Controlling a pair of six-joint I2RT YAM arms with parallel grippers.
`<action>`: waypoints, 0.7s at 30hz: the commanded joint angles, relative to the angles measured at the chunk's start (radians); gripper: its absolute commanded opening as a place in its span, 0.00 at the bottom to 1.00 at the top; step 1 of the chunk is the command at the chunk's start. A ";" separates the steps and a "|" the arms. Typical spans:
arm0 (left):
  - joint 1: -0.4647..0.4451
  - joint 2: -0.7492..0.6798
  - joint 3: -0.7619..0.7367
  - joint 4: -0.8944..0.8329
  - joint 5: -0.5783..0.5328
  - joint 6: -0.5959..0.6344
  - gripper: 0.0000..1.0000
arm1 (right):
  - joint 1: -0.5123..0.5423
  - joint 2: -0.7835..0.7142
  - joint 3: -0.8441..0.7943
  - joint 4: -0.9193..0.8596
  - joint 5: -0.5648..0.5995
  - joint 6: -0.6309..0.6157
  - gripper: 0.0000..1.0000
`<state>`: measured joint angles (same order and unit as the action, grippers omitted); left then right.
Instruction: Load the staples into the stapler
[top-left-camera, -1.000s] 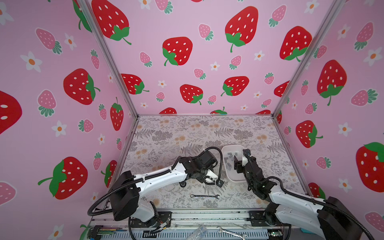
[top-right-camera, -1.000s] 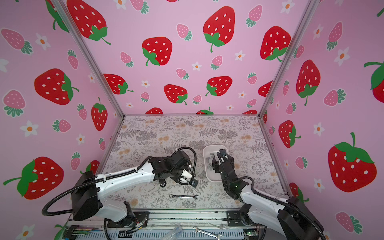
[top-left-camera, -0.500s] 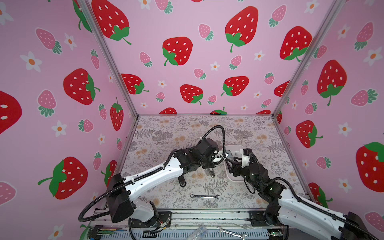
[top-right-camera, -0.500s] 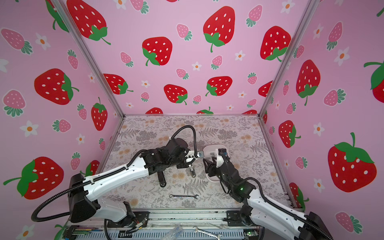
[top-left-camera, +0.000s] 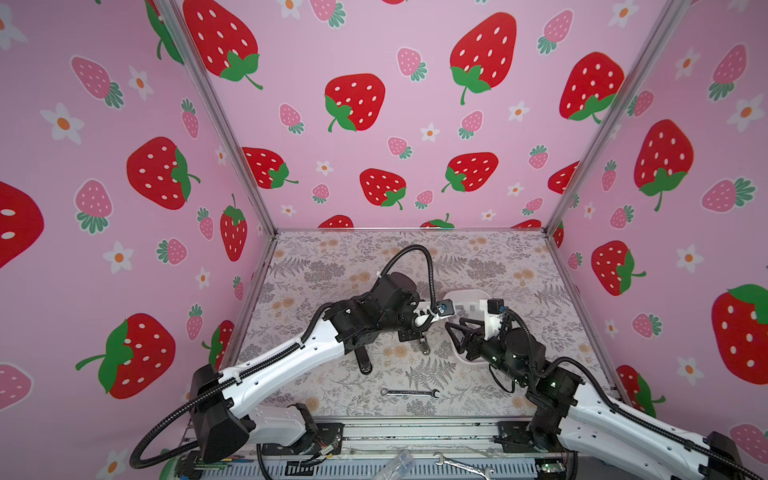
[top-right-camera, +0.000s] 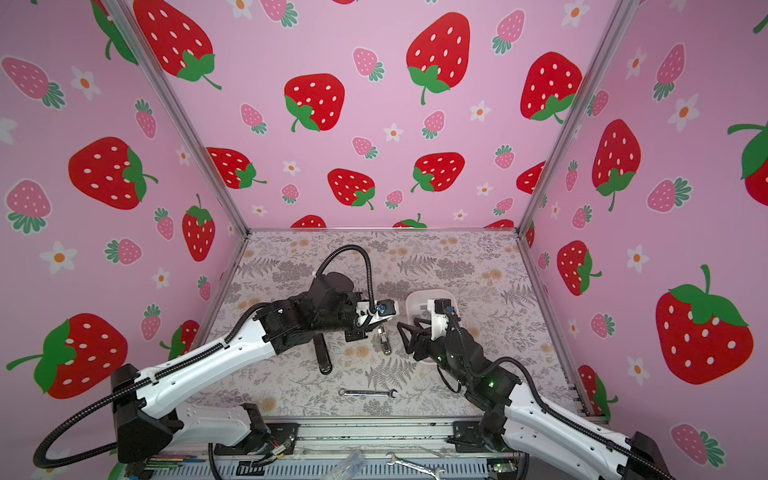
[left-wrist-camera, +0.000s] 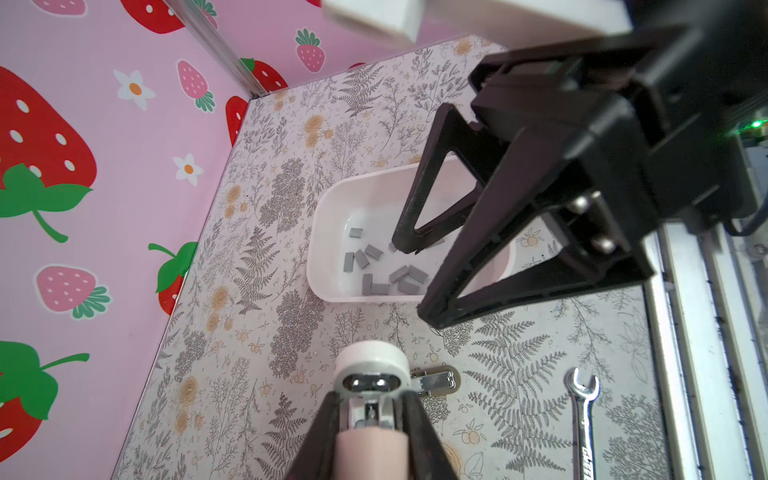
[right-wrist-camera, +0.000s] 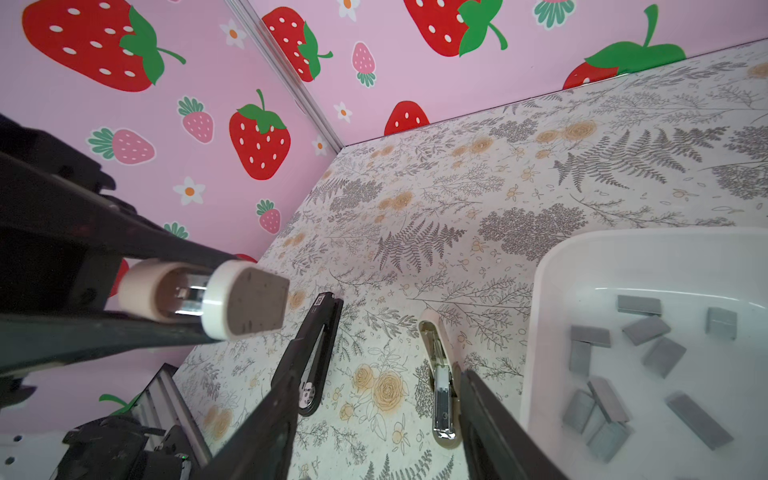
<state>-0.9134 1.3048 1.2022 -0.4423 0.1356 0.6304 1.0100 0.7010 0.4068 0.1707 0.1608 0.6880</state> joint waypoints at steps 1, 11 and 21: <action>0.001 -0.029 -0.016 0.029 0.048 0.038 0.00 | 0.030 0.010 0.040 0.010 0.022 -0.024 0.62; -0.001 -0.064 -0.055 0.044 0.090 0.099 0.00 | 0.066 0.043 0.085 0.032 0.021 -0.056 0.57; -0.002 -0.045 -0.049 0.032 0.107 0.110 0.00 | 0.070 -0.005 0.106 0.038 -0.027 -0.058 0.54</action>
<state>-0.9134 1.2530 1.1427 -0.4191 0.2073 0.7155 1.0733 0.6960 0.4805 0.1856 0.1600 0.6308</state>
